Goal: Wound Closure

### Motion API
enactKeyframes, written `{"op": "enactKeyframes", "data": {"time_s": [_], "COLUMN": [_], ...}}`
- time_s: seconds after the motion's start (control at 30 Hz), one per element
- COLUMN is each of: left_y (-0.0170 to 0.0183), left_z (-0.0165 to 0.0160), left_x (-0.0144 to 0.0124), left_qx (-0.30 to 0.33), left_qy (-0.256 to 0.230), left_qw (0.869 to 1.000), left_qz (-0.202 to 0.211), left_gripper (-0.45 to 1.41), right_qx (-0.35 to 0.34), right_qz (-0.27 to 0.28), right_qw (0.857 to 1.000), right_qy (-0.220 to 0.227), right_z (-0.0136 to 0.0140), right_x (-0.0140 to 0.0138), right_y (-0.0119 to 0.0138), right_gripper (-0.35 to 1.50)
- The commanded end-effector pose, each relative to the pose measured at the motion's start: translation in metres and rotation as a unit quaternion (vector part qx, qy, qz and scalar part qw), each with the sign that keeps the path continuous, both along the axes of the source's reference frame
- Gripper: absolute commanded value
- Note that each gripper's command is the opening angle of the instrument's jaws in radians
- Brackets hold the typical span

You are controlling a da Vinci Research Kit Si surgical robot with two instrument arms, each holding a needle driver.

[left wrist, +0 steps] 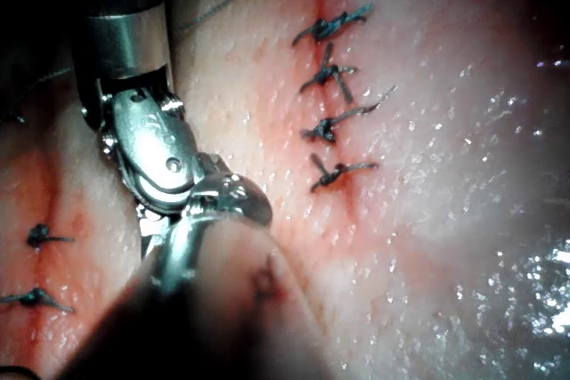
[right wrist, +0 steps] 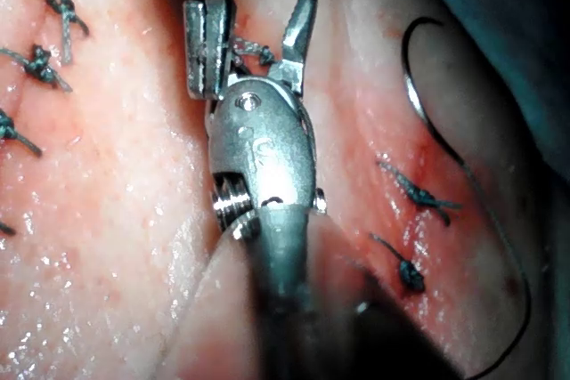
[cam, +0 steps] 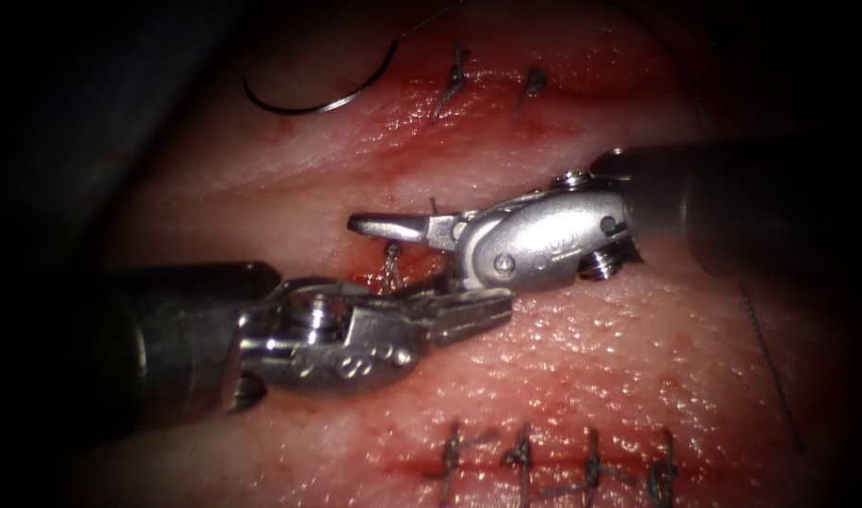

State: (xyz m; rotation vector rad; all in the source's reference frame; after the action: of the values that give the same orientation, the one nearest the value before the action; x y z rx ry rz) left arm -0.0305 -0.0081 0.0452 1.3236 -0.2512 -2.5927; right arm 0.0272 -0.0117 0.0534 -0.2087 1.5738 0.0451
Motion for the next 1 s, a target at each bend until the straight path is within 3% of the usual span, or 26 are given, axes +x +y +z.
{"op": "enactKeyframes", "data": {"time_s": [0.03,0.47,0.7,0.73,0.77,0.83,0.87,1.0], "left_y": [0.0,-0.0001,-0.0002,-0.0002,-0.0002,-0.0002,-0.0002,-0.0003], "left_z": [0.0005,0.0003,0.0004,0.0004,0.0004,0.0004,0.0004,0.0004], "left_x": [-0.0006,-0.0005,-0.0007,-0.0007,-0.0007,-0.0007,-0.0007,-0.0006], "left_qx": [-0.001,-0.002,0.0,0.0,0.0,0.0,0.0,-0.001], "left_qy": [0.002,0.01,0.01,0.01,0.01,0.01,0.01,0.01], "left_qw": [1.0,1.0,1.0,1.0,1.0,1.0,1.0,1.0], "left_qz": [-0.001,-0.005,-0.007,-0.007,-0.007,-0.007,-0.007,-0.007], "left_gripper": [-0.45,-0.45,-0.45,-0.45,-0.45,-0.45,-0.45,-0.45], "right_qx": [0.0,0.001,-0.003,-0.005,-0.005,-0.006,-0.005,-0.003], "right_qz": [-0.002,-0.005,0.0,0.002,0.002,0.0,-0.004,-0.024], "right_qw": [1.0,1.0,1.0,1.0,1.0,1.0,1.0,0.999], "right_qy": [0.001,-0.005,-0.01,-0.013,-0.013,-0.012,-0.016,-0.029], "right_z": [0.0005,0.0005,0.0015,0.0018,0.0018,0.0017,0.0017,0.0014], "right_x": [0.0008,0.0009,0.0012,0.0012,0.0012,0.0011,0.001,0.001], "right_y": [-0.0002,-0.0002,-0.0004,-0.0007,-0.0007,-0.001,-0.0011,-0.0013], "right_gripper": [1.29,1.31,1.23,1.01,1.01,0.17,-0.33,-0.35]}}
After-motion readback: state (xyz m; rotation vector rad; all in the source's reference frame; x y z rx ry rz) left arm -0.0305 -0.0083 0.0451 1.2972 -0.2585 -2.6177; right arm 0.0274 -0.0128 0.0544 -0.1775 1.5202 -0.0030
